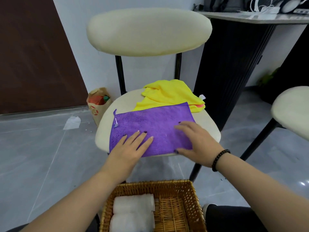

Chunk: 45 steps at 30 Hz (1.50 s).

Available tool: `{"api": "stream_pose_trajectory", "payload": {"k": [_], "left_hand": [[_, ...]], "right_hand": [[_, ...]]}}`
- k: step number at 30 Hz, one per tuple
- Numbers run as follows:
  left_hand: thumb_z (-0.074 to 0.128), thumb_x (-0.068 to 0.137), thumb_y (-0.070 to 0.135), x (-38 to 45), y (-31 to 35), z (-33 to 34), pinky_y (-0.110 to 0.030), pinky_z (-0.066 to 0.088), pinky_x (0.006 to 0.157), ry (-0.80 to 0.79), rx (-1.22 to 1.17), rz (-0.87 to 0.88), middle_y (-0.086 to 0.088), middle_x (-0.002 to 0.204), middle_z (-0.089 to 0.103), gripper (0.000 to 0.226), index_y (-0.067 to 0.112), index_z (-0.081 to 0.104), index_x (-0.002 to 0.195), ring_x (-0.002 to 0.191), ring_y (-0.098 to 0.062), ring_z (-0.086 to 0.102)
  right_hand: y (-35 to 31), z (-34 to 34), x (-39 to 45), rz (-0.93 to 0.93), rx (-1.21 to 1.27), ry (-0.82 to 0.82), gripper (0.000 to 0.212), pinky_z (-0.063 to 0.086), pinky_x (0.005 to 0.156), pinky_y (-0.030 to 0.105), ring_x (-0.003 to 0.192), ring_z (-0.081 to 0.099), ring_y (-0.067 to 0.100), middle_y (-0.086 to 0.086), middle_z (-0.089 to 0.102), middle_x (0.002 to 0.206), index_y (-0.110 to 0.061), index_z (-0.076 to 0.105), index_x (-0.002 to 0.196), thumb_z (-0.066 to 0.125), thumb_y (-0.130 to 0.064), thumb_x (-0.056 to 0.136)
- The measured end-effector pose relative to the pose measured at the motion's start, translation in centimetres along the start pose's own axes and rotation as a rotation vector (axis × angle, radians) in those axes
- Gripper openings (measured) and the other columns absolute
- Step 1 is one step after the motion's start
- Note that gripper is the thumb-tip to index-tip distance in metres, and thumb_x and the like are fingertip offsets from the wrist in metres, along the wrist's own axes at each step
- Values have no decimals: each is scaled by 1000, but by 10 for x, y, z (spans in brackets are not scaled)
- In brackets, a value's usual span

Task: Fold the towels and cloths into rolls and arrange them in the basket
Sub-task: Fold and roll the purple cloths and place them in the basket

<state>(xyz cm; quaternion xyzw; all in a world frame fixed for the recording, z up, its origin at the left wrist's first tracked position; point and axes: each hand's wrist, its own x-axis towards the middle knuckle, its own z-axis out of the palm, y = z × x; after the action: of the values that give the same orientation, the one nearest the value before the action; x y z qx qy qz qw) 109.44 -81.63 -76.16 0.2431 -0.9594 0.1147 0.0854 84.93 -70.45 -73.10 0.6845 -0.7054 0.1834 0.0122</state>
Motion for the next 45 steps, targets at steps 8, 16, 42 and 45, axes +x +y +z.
{"api": "stream_pose_trajectory", "payload": {"k": [8, 16, 42, 45], "left_hand": [[79, 44, -15, -10, -16, 2, -52, 47, 94, 57, 23, 58, -17, 142, 50, 112, 13, 38, 144, 126, -41, 50], [80, 57, -14, -33, -41, -7, -44, 60, 72, 133, -246, 14, -8, 122, 67, 67, 9, 67, 119, 108, -25, 66], [54, 95, 25, 51, -72, -26, -35, 34, 64, 161, -813, -797, -5, 80, 59, 20, 9, 59, 85, 81, -26, 53], [54, 94, 24, 57, -76, -21, -33, 26, 63, 54, -668, -800, 2, 74, 51, 22, 8, 56, 79, 82, -25, 49]], "right_hand": [[17, 25, -16, -199, -220, 8, 75, 39, 101, 50, 126, 51, 30, 8, 52, 139, -18, 50, 138, 80, -34, 71], [13, 13, -28, -170, 27, 70, 45, 48, 94, 55, 120, 57, 30, 9, 62, 127, -10, 65, 121, 72, 1, 78], [20, -3, 78, 695, 480, 202, 34, 28, 51, 29, 57, 40, 15, 5, 45, 60, -7, 46, 62, 62, -22, 88], [25, 5, 82, 729, 358, 126, 32, 24, 49, 28, 58, 39, 14, 2, 44, 62, -11, 40, 63, 57, -19, 89]]}}
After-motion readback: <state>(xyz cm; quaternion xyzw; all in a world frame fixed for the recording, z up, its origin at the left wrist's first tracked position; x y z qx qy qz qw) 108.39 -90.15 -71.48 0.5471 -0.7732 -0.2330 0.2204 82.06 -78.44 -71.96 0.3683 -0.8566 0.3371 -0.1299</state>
